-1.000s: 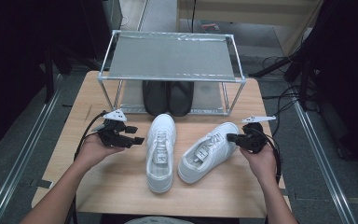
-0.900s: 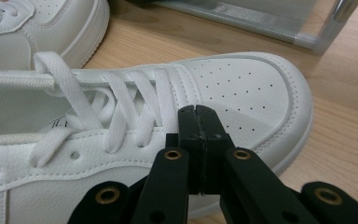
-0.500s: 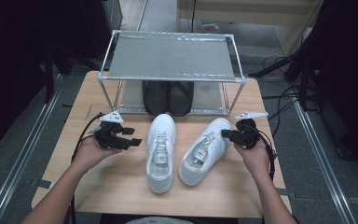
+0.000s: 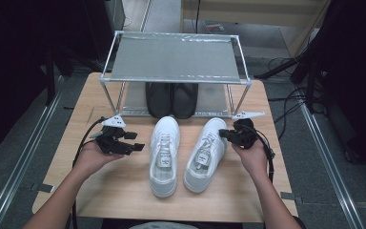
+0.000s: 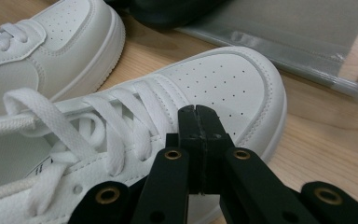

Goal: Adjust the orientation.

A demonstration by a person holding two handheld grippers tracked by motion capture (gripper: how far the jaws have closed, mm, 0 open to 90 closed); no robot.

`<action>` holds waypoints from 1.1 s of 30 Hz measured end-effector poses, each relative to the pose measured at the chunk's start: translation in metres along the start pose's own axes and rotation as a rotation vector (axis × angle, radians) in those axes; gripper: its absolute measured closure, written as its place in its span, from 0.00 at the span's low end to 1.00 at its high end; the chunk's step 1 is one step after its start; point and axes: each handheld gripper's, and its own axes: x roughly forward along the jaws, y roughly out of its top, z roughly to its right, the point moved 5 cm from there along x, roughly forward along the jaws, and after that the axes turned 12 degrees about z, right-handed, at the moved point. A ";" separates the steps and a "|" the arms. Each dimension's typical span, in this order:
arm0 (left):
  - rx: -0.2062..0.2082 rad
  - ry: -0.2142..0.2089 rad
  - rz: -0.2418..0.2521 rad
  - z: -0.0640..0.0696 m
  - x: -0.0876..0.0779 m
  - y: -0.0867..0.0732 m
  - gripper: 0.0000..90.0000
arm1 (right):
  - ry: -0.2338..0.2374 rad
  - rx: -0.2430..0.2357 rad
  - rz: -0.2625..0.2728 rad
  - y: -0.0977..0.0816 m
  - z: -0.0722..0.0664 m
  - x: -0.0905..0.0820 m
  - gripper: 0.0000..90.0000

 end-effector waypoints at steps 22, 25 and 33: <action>-0.020 -0.041 -0.015 0.002 0.010 -0.001 0.46 | 0.053 0.000 0.007 0.004 -0.016 -0.003 1.00; 0.000 -0.011 -0.028 0.001 0.014 -0.001 0.53 | 0.052 0.006 -0.003 -0.001 -0.017 -0.008 1.00; -0.023 -0.044 -0.036 0.001 0.022 0.003 0.84 | 0.048 0.015 -0.029 -0.014 -0.017 -0.018 1.00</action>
